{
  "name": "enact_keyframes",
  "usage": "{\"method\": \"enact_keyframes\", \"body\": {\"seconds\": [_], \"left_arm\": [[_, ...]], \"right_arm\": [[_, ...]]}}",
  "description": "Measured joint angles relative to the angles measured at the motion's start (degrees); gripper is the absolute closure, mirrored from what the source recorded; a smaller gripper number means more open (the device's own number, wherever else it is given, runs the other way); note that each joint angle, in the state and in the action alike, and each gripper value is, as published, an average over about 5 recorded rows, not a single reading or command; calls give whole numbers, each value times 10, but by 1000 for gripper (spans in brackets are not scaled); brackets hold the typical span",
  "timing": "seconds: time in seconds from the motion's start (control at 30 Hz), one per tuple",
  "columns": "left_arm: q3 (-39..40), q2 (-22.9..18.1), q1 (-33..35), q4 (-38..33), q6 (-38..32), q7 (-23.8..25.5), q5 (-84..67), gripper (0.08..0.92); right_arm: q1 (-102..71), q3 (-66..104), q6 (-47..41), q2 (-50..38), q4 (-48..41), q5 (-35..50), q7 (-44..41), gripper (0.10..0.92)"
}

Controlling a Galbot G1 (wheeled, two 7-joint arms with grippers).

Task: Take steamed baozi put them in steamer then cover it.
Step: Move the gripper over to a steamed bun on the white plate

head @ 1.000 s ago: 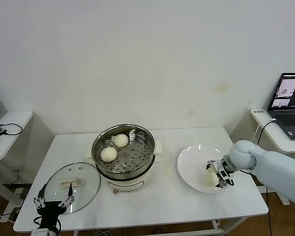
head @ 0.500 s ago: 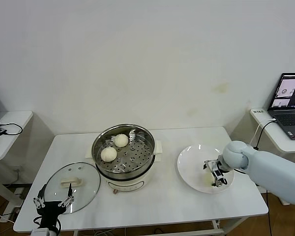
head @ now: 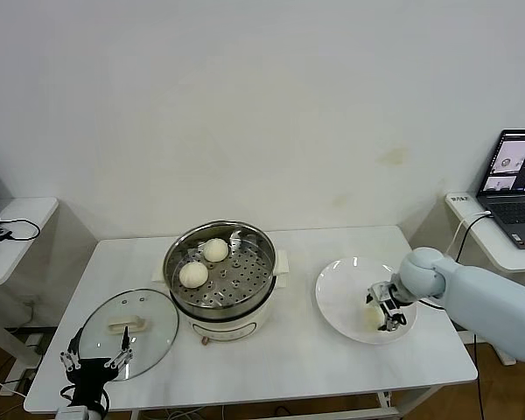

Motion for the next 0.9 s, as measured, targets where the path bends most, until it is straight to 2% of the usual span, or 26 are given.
{"method": "enact_keyframes", "body": {"seconds": [0.67, 0.9], "left_arm": [[-1, -2, 9, -11, 0, -1, 0, 177], [-2, -3, 11, -12, -1, -1, 0, 177]], "right_arm": [[-9, 6, -9, 5, -7, -6, -7, 522], [-7, 9, -10, 5, -5, -6, -7, 523]]}}
